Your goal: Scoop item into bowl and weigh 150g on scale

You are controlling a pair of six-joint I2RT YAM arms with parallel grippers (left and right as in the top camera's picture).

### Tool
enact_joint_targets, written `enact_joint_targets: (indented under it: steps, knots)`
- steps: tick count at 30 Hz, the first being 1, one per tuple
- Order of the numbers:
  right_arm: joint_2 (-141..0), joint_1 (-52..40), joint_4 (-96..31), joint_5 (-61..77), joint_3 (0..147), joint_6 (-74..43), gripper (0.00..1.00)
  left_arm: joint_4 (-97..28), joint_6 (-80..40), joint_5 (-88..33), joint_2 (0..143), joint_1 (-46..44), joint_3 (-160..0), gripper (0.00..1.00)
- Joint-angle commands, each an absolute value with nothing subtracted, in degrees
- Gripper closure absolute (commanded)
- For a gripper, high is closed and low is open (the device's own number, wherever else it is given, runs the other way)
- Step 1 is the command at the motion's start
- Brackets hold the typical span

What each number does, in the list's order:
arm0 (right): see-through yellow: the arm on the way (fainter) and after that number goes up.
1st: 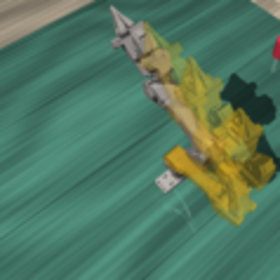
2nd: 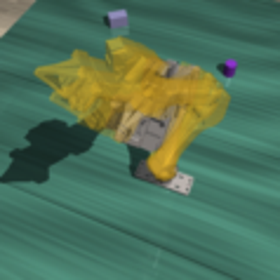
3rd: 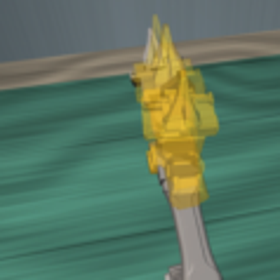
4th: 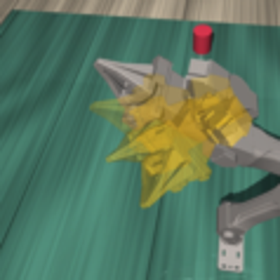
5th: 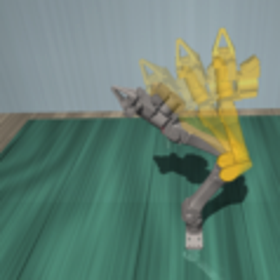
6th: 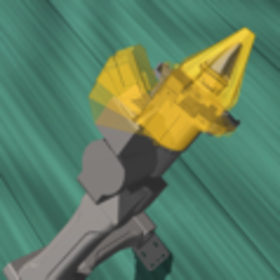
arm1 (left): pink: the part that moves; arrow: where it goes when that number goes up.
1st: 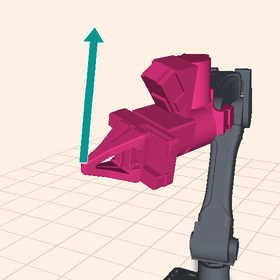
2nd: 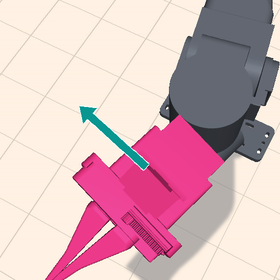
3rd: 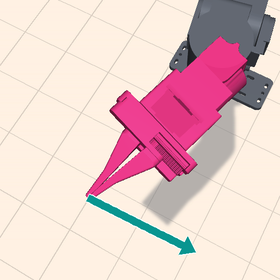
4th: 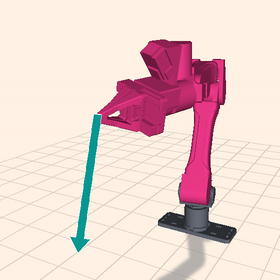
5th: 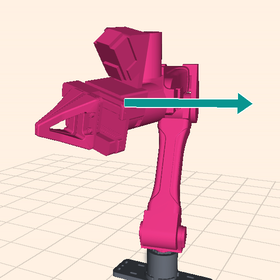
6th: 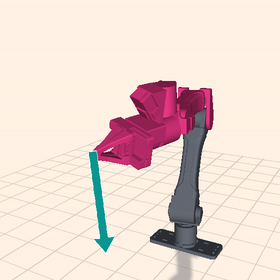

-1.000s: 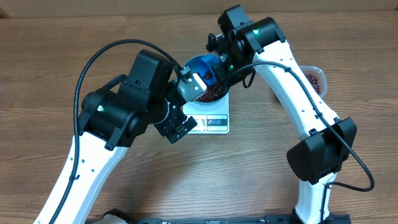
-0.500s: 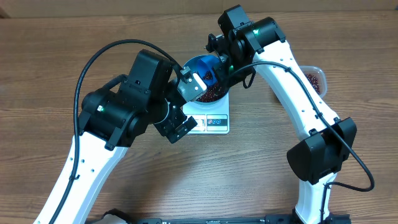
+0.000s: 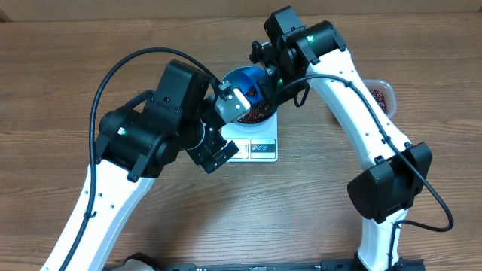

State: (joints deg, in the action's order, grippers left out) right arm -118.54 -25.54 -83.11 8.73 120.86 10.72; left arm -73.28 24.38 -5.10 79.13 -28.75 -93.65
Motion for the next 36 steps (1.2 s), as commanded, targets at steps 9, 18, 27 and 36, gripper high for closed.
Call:
enact_joint_targets:
  steps: [9, 18, 27, 36]
  knots:
    - [-115.81, -25.32, -82.83, 9.06, 123.13, 10.76, 0.96, -73.25, 24.38, -4.91, 78.74, -28.51, -94.78, 0.00]
    - [-115.81, -25.32, -82.83, 7.53, 123.13, 10.76, 0.96, -73.25, 24.38, -4.91, 78.74, -28.51, -94.76, 0.01]
    - [-115.81, -25.39, -83.26, 7.55, 123.13, 10.59, 0.96, -73.25, 24.38, -4.91, 78.74, -28.51, -94.78, 0.00]
    - [-115.81, -25.32, -83.13, 5.10, 123.13, 10.72, 0.96, -73.25, 24.38, -4.91, 78.74, -28.51, -94.76, 0.01]
